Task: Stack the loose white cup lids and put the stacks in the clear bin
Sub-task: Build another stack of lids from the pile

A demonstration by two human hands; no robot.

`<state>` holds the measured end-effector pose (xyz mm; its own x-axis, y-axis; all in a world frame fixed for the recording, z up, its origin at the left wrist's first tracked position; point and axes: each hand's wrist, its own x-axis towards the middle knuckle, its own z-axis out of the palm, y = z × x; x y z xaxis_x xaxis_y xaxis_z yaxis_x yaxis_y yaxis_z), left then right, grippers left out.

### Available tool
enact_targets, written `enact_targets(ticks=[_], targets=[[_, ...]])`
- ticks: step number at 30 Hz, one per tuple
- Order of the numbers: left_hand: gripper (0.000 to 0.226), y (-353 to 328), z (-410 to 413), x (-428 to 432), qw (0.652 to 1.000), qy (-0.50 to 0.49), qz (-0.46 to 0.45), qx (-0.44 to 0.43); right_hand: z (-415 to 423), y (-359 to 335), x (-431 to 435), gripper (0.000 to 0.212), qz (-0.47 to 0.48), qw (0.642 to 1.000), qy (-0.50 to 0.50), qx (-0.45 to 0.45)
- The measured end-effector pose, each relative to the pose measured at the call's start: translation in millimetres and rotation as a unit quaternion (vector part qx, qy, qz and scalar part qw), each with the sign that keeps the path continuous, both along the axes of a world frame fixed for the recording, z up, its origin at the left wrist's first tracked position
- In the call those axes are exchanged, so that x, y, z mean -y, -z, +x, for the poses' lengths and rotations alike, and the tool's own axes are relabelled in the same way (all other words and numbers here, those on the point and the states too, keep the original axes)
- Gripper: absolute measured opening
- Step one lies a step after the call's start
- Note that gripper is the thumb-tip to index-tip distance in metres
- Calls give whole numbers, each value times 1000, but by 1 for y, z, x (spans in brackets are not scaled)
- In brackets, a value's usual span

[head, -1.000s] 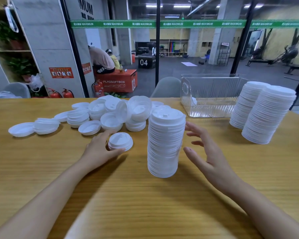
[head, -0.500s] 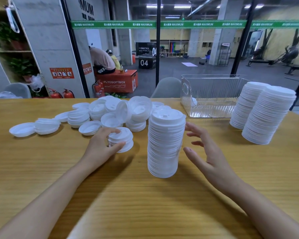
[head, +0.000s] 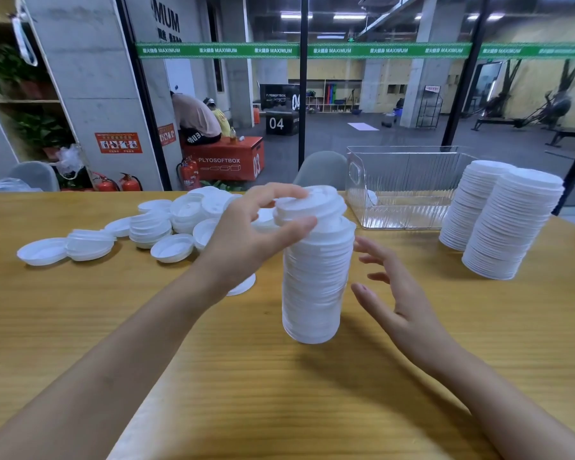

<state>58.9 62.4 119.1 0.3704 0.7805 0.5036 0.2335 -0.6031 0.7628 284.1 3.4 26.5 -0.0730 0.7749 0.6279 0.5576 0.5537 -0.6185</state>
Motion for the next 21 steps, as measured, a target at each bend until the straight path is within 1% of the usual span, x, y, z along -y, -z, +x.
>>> enact_targets(ticks=[7,11,16,21], targets=[[47,4,10,-1,998,15,-7,-55,0,-1,0,54,-1,1000,2,-3],[40,6,9,-1,998,6,-7,-60,0,-1,0,55,-1,1000,-1,-3],[40,8,8,0,998,8,-12,-63,0,-1,0,56,0,1000,-1,-4],[38,10,8,3,997,17,4,-71,0,-1,0,56,-3,1000,0,-1]])
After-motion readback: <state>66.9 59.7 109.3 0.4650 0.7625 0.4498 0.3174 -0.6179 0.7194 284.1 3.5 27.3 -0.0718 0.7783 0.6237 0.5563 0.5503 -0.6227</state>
